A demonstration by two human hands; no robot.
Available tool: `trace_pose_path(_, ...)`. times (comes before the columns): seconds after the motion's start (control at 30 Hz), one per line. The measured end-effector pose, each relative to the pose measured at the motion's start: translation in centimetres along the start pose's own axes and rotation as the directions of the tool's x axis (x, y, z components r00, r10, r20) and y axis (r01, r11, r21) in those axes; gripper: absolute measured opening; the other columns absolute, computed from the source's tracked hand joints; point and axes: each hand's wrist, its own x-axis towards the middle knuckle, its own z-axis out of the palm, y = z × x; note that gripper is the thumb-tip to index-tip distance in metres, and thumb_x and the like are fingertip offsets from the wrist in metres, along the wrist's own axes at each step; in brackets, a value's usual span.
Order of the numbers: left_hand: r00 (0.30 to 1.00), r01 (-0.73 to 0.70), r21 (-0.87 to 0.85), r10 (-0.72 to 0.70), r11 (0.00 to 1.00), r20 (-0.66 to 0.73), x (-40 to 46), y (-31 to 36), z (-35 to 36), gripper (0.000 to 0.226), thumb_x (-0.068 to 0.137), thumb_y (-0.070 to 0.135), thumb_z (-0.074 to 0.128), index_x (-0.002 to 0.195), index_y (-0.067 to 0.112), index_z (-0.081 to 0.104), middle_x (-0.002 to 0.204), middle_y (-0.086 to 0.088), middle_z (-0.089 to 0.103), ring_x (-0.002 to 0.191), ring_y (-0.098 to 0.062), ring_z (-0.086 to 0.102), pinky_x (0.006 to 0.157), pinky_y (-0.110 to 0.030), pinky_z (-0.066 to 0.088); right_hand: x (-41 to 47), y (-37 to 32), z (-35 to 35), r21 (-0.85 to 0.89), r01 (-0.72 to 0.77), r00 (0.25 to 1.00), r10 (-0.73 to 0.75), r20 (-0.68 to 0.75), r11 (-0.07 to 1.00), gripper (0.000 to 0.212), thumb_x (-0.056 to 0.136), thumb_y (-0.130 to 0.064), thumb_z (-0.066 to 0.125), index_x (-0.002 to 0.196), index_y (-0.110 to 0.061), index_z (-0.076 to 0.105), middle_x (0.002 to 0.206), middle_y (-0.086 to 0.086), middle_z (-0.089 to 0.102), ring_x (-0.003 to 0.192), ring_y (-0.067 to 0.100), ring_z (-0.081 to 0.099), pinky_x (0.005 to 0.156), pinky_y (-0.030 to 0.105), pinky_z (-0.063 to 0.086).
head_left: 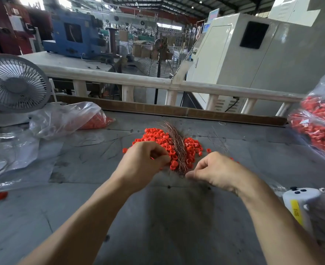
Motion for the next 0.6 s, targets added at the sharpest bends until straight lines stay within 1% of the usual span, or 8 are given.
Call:
trace_pose_path(0.1,0.992,-0.001,-0.143,0.018,0.99,0.124,-0.4,0.6,0.7,0.003,0.092,0.023,0.075,0.089,0.023,0.074,0.072,0.0,0.074,0.068,-0.018,0.071,0.056,-0.025,0.053,0.1,-0.1,0.2,0.02,0.0,1.0,0.0,0.001,1.0,0.025,0.078,-0.051,0.086,0.066,-0.031,0.078,0.059,-0.007,0.07,0.054,0.002,0.059,0.052,0.019,0.043)
trace_pose_path(0.2,0.983,0.017,-0.267,0.033,0.963,0.181,-0.7,0.9,0.9,0.003,0.094,0.019,0.072,0.097,0.018,0.074,0.081,-0.001,0.077,0.074,-0.017,0.074,0.062,-0.034,0.059,0.4,0.0,0.3,0.132,0.039,0.999,-0.036,-0.018,0.99,0.031,0.085,-0.044,0.081,0.064,-0.024,0.072,0.048,-0.008,0.058,0.042,0.002,0.048,0.052,0.026,0.039)
trace_pose_path(0.3,0.987,-0.017,-0.363,0.074,0.932,0.146,-0.7,1.2,0.8,0.005,0.095,0.013,0.071,0.099,0.013,0.073,0.085,-0.005,0.076,0.079,-0.021,0.074,0.064,-0.035,0.06,0.4,-0.1,0.2,0.149,0.143,0.951,-0.094,-0.295,0.978,0.026,0.087,-0.041,0.076,0.072,-0.021,0.069,0.054,-0.011,0.062,0.05,0.006,0.052,0.058,0.029,0.043)
trace_pose_path(0.37,0.99,-0.031,-0.409,0.084,0.912,0.112,-0.6,1.3,0.7,0.006,0.096,0.012,0.07,0.1,0.011,0.074,0.086,-0.008,0.075,0.082,-0.027,0.073,0.064,-0.034,0.06,0.1,-0.6,0.2,0.03,0.198,0.848,-0.156,-0.506,0.98,0.021,0.086,-0.04,0.073,0.072,-0.026,0.068,0.06,-0.014,0.066,0.058,0.006,0.06,0.06,0.03,0.049)
trace_pose_path(0.43,0.992,-0.036,-0.438,0.087,0.898,0.096,-0.5,1.3,0.7,0.006,0.096,0.012,0.07,0.101,0.012,0.074,0.086,-0.01,0.075,0.085,-0.033,0.072,0.065,-0.033,0.059,-0.2,-1.1,0.1,-0.011,0.277,0.737,-0.22,-0.64,0.961,0.019,0.087,-0.037,0.073,0.072,-0.026,0.067,0.064,-0.014,0.067,0.064,0.008,0.064,0.063,0.031,0.052)
trace_pose_path(0.5,0.991,-0.033,-0.458,0.088,0.888,0.1,-0.5,1.2,0.7,0.007,0.096,0.013,0.071,0.102,0.014,0.075,0.085,-0.01,0.075,0.085,-0.035,0.071,0.067,-0.035,0.058,-0.4,-1.4,0.3,0.088,0.407,0.675,-0.235,-0.7,0.909,0.018,0.09,-0.03,0.074,0.074,-0.026,0.069,0.067,-0.015,0.069,0.065,0.005,0.065,0.062,0.025,0.052)
trace_pose_path(0.53,0.991,-0.031,-0.464,0.089,0.885,0.104,-0.5,1.2,0.7,0.007,0.096,0.013,0.07,0.102,0.015,0.075,0.086,-0.009,0.076,0.085,-0.033,0.072,0.068,-0.035,0.058,-0.4,-1.5,0.4,0.177,0.466,0.671,-0.215,-0.71,0.867,0.016,0.091,-0.027,0.075,0.076,-0.026,0.071,0.069,-0.014,0.07,0.065,0.004,0.065,0.062,0.02,0.051)
trace_pose_path(0.6,0.99,-0.026,-0.469,0.087,0.883,0.109,-0.5,1.1,0.7,0.008,0.096,0.011,0.07,0.101,0.015,0.075,0.085,-0.008,0.076,0.085,-0.027,0.074,0.068,-0.034,0.058,-0.4,-2.0,0.6,0.387,0.553,0.69,-0.145,-0.709,0.738,0.012,0.093,-0.022,0.074,0.081,-0.021,0.072,0.075,-0.008,0.074,0.068,0.007,0.068,0.062,0.025,0.055)
